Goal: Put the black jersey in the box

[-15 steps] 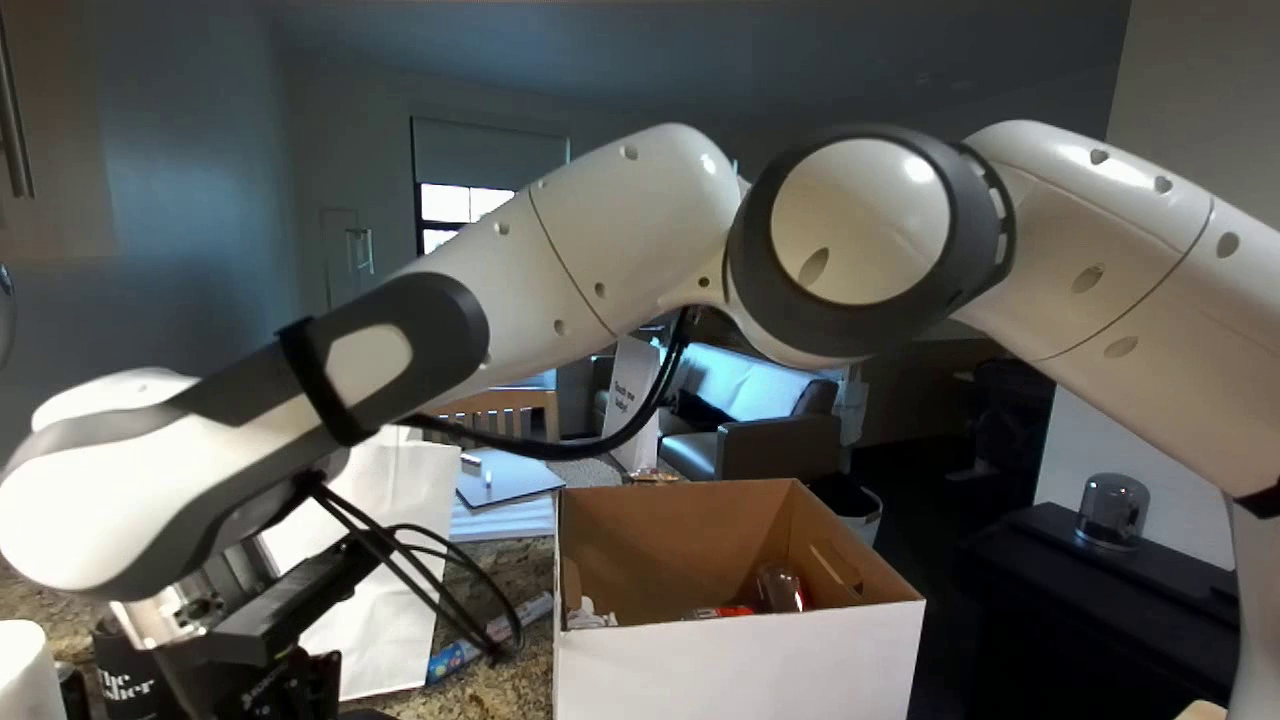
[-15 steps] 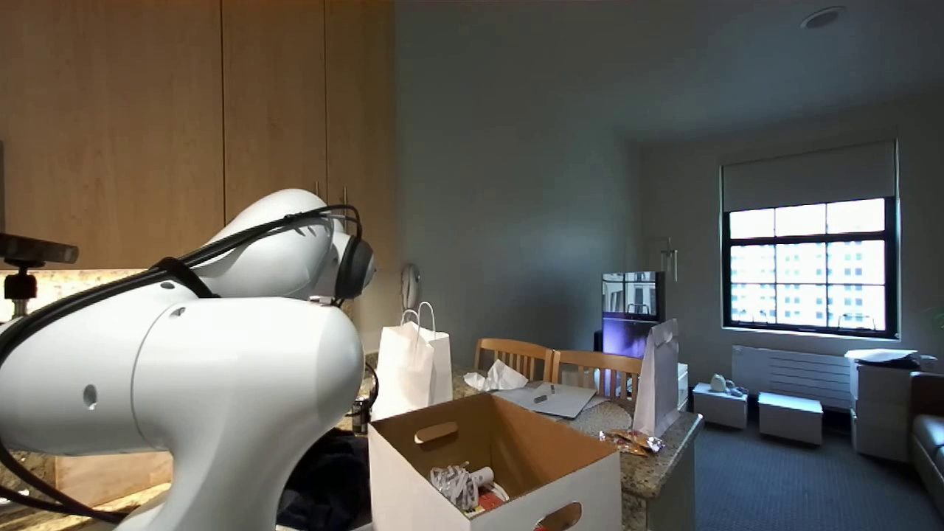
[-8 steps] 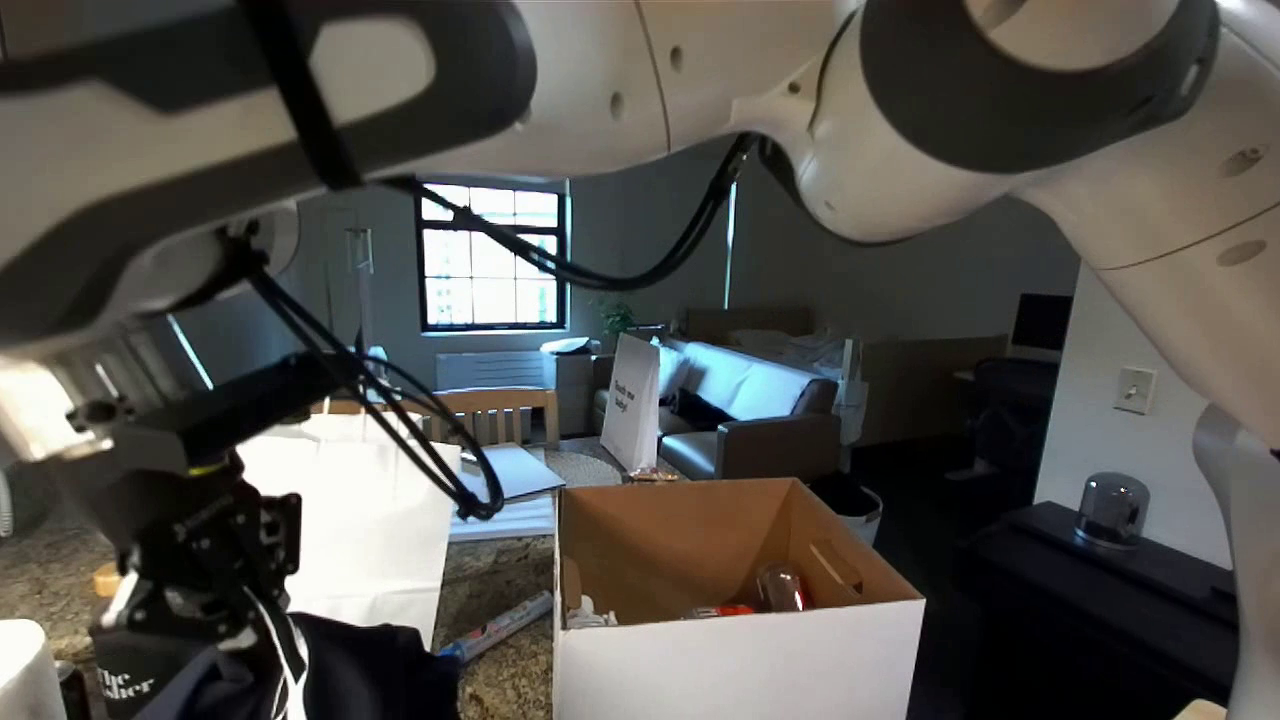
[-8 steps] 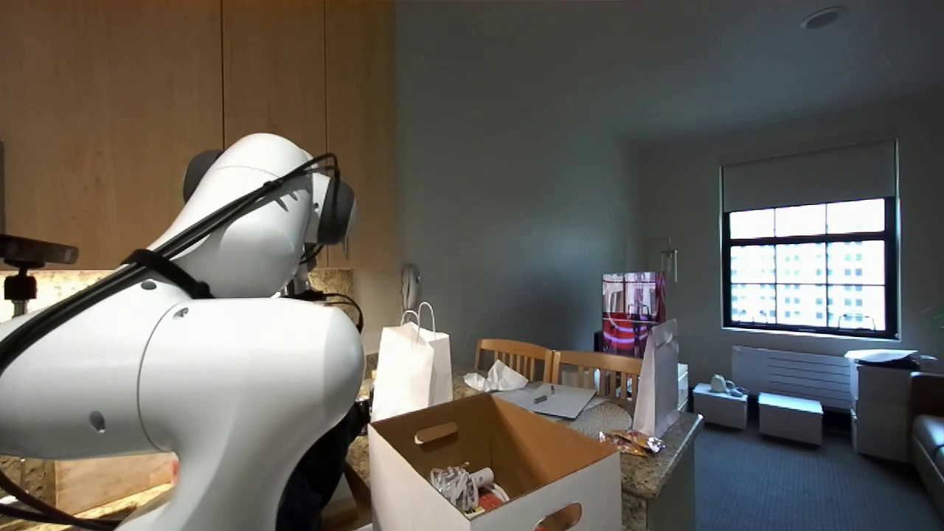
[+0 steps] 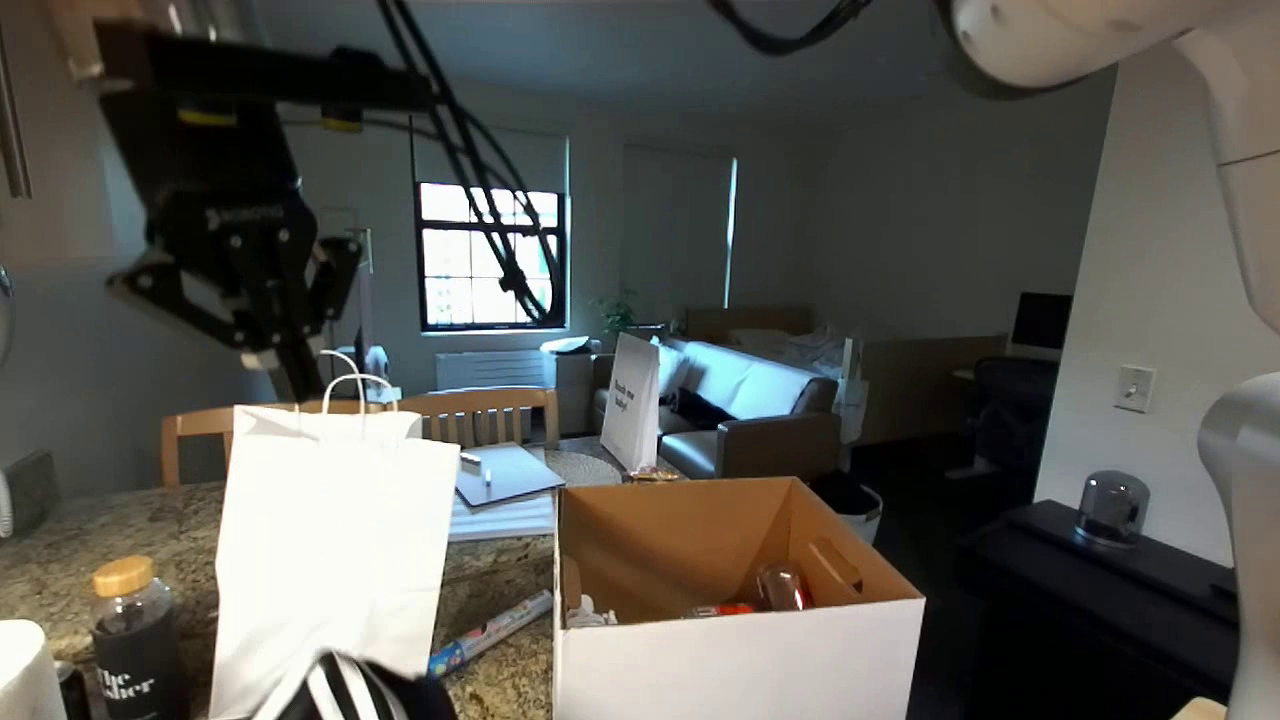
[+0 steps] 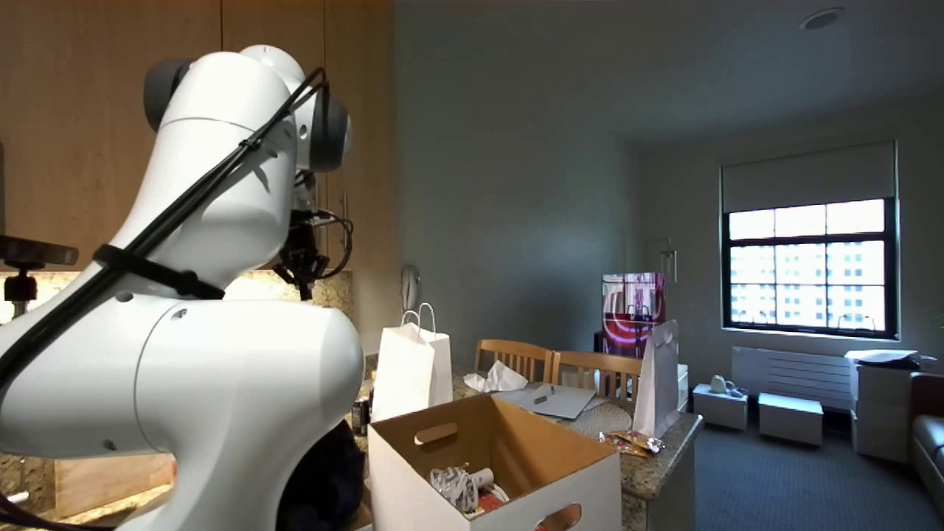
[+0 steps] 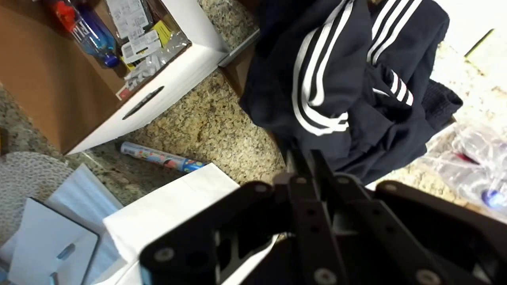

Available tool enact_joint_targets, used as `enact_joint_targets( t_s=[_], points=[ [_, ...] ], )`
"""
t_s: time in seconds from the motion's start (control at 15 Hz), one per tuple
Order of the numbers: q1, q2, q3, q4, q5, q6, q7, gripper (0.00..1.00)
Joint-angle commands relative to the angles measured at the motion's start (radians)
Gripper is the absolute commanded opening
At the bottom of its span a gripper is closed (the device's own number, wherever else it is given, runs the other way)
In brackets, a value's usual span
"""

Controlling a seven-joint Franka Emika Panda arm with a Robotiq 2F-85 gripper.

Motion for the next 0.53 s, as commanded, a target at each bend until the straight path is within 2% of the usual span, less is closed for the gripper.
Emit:
enact_joint_targets(
  t_s=[0.0, 0.07, 0.13, 0.2, 0.33, 0.4, 0.47],
  points=[
    [-0.049, -0.219, -0.022, -0.138, 0.065, 0.016, 0.112, 0.08],
    [-0.062, -0.271, -0.033, -0.159, 0.079, 0.026, 0.133, 0.08],
    [-0.072, -0.314, -0.042, -0.170, 0.070, -0.018, 0.098, 0.08],
    [-0.091, -0.354, -0.054, -0.194, 0.080, -0.076, 0.004, 0.08],
    [-0.121, -0.429, -0.089, -0.307, 0.116, -0.115, -0.144, 0.07],
    [-0.186, -0.440, -0.045, -0.348, 0.118, -0.120, -0.194, 0.07],
    [-0.207, -0.446, -0.041, -0.402, 0.132, -0.085, -0.256, 0.32]
  ],
)
